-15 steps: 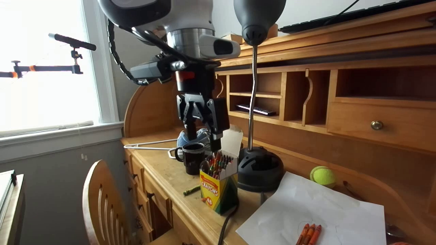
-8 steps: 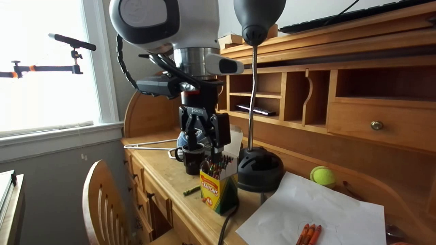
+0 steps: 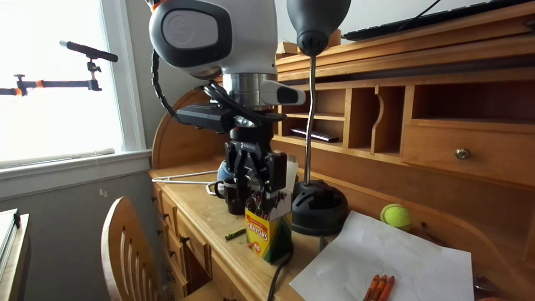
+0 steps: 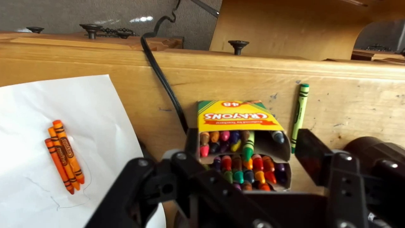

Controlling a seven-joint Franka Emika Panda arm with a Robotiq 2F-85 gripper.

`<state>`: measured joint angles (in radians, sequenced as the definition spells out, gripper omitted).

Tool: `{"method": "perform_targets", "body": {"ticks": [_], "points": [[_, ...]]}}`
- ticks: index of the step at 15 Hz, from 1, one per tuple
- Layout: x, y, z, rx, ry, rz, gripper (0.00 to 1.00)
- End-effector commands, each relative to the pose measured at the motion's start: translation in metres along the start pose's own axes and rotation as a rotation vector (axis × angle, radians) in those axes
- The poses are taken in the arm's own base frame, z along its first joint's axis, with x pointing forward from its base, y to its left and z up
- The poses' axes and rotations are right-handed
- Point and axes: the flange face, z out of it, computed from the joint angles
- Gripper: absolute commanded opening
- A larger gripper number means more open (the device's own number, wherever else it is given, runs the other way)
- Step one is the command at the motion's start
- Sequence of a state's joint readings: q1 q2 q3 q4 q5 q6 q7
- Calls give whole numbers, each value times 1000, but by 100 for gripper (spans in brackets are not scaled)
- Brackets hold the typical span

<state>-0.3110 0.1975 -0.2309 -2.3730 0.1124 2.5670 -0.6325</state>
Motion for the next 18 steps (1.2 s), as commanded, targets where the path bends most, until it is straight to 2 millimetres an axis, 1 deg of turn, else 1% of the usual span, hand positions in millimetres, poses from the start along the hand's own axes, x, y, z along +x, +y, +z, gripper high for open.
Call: {"method": "perform_targets", "body": {"ticks": [1, 2, 5, 9, 10, 11, 12, 13, 14, 15, 18], "points": [[8, 5, 7, -5, 12, -14, 79], [10, 4, 7, -8, 14, -17, 77], [14, 4, 6, -11, 18, -21, 77], [17, 3, 7, -13, 18, -27, 70], [17, 2, 7, -12, 17, -28, 67], [18, 2, 7, -11, 16, -29, 69], [17, 1, 8, -10, 14, -30, 65], [17, 0, 8, -10, 13, -30, 68], [17, 0, 8, -9, 13, -30, 66], [17, 0, 8, -8, 12, -30, 68], [15, -1, 8, -3, 10, -30, 68]]}}
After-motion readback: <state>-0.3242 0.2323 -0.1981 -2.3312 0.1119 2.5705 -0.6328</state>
